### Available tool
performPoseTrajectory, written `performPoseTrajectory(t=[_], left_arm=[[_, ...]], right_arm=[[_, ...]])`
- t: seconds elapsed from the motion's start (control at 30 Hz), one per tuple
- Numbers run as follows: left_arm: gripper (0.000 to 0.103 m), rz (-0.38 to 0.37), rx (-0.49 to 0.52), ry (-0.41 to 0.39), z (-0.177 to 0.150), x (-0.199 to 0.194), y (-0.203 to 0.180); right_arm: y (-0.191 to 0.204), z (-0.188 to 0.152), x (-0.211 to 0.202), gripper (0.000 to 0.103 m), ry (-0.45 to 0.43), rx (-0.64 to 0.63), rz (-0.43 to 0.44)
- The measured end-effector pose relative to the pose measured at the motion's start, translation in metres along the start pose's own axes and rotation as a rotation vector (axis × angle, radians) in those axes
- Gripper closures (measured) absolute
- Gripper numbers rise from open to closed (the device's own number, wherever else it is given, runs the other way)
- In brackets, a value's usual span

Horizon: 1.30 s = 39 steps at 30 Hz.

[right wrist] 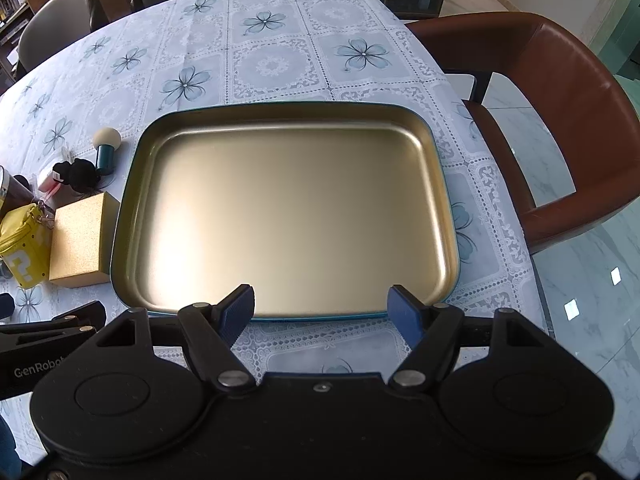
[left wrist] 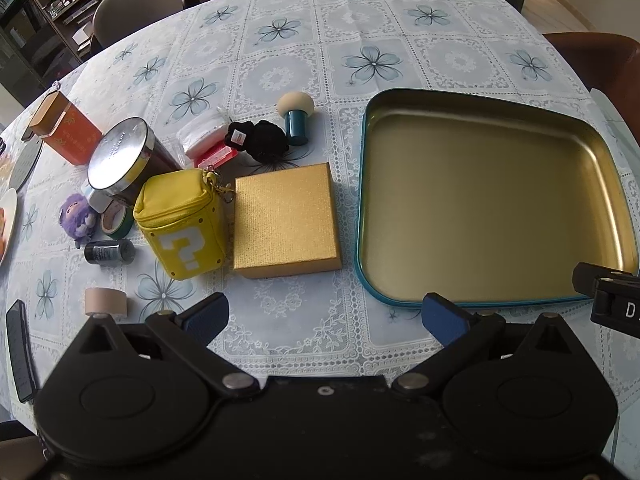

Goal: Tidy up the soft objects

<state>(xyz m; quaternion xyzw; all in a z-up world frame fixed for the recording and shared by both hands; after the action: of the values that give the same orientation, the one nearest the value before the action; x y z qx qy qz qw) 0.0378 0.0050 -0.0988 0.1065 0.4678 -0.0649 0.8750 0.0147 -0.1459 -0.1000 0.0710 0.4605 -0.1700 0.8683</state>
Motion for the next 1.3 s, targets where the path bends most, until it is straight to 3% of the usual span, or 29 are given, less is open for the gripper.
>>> performPoseTrajectory(t=[1.3], left_arm=[[0.0,0.004,0.002,0.027,-0.002,0.013,-0.003]], right_arm=[[-0.007,-0.001,0.012,0.034,0.035,-0.015,0.0]])
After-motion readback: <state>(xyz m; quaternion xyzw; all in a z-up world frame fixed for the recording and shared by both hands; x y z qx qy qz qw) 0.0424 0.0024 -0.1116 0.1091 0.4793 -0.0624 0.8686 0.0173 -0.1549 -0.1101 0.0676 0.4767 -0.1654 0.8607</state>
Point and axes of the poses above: each gripper's, at about its wrist camera, not at the fingertips, and x roughly the way its jaws point, y to its left, z to its top, the point moved 10 cm from there along x, roughly the way its jaws point, and after that the axes turned 12 degrees about -y, right-handed, at the moved point
